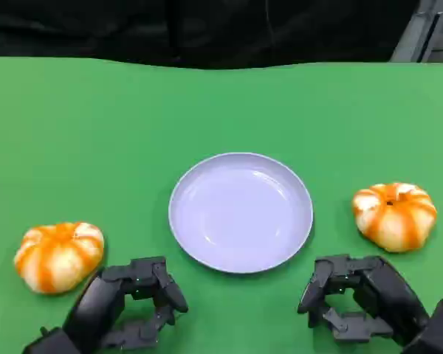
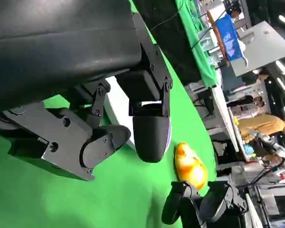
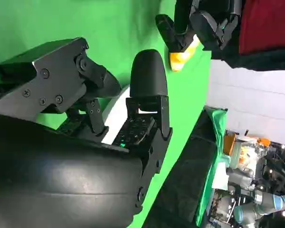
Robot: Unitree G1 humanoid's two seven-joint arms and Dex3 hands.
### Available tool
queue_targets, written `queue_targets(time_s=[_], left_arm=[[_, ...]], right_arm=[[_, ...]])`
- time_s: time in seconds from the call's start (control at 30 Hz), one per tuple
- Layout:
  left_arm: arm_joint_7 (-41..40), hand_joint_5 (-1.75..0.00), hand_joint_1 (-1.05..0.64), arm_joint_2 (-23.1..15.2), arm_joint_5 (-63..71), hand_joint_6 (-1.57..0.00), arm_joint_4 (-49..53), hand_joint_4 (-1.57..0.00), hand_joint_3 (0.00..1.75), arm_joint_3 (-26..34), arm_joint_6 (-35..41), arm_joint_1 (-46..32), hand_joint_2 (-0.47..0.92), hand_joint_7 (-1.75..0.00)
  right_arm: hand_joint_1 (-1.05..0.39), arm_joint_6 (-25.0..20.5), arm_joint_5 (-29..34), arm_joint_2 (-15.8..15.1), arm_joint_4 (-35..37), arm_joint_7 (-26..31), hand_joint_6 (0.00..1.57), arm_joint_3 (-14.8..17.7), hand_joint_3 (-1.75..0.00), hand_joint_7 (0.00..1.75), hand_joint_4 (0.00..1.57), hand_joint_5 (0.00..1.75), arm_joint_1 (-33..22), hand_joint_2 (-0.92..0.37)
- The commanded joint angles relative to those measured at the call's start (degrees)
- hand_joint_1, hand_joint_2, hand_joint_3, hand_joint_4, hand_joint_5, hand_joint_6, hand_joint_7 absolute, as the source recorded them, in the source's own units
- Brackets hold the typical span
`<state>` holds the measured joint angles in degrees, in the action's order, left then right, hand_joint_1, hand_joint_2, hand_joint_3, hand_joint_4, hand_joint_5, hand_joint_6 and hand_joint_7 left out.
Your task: Grasp the bread from the table and place it into the plate.
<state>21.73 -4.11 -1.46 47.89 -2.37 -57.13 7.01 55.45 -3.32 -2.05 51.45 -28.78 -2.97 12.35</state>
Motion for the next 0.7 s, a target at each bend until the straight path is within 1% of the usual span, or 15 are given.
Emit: queue_targets(time_s=[0.03,0.3,0.43,0.5,0.53,0.57,0.6,0.63,0.67,0.7], left_arm=[[-0.5,-1.48,-0.05,-1.1,0.6,-0.89,-0.5,-0.78,0.91,0.1,-0.7,0.1,0.67,-1.16],[0.3,-1.46,-0.04,-0.9,-0.4,-0.91,-0.2,-0.78,0.88,0.1,-0.5,0.2,0.68,-1.12],[-0.2,-1.47,-0.05,-1.1,0.3,-0.91,-0.3,-0.78,0.88,0.0,-0.8,0.2,0.69,-1.12],[-1.1,-1.44,-0.05,-1.1,0.9,-0.91,-0.2,-0.79,0.88,0.2,-1.1,0.2,0.68,-1.1],[-1.8,-1.37,-0.05,-1.2,1.6,-0.92,-0.2,-0.81,0.85,0.3,-1.0,0.2,0.68,-1.05],[-2.5,-1.19,-0.07,-1.3,2.1,-0.96,-0.3,-0.84,0.73,0.4,-0.9,0.2,0.73,-0.89],[-2.9,-1.09,-0.08,-1.2,2.4,-1.0,-0.4,-0.86,0.63,0.5,-0.7,0.1,0.78,-0.77],[-3.1,-0.88,-0.1,-1.2,2.5,-1.05,-0.4,-0.89,0.51,0.5,-0.5,0.1,0.83,-0.54],[-3.7,-0.72,-0.1,-1.3,2.9,-1.11,-0.8,-0.94,0.4,0.6,-0.2,0.0,0.87,-0.34],[-4.1,-0.45,-0.13,-1.4,3.3,-1.12,-1.0,-0.98,0.31,0.5,0.1,-0.1,0.9,-0.15]], right_arm=[[0.05,-0.3,-0.3,-0.4,-0.5,0.3,0.98,0.2,-0.97,1.02,0.95,1.37,-0.2,-0.61],[0.07,0.0,-0.8,-0.1,-0.1,-0.2,0.97,0.2,-0.98,1.03,0.95,1.38,0.0,-0.61],[0.07,0.5,-0.3,-0.2,0.0,0.3,0.97,0.2,-0.98,1.03,0.94,1.38,0.0,-0.61],[0.07,0.4,-0.2,-0.2,0.0,0.3,0.97,0.2,-0.98,1.04,0.95,1.38,0.1,-0.6],[0.06,0.3,-0.3,-0.2,0.0,0.2,0.97,0.2,-0.98,1.04,0.95,1.38,0.0,-0.6],[0.07,0.1,-0.4,-0.2,-0.1,0.0,0.97,0.2,-0.99,1.04,0.94,1.38,0.0,-0.61],[0.07,0.2,-0.4,-0.2,-0.1,0.0,0.97,0.2,-0.99,1.04,0.94,1.38,0.0,-0.61],[0.07,0.4,-0.4,-0.2,0.0,0.0,0.97,0.2,-0.99,1.04,0.94,1.38,0.1,-0.61],[0.07,0.3,-0.3,-0.3,0.0,0.1,0.97,0.2,-0.99,1.04,0.94,1.38,0.1,-0.61],[0.07,0.3,-0.2,-0.3,0.0,0.2,0.97,0.2,-0.99,1.04,0.94,1.38,0.1,-0.6]])
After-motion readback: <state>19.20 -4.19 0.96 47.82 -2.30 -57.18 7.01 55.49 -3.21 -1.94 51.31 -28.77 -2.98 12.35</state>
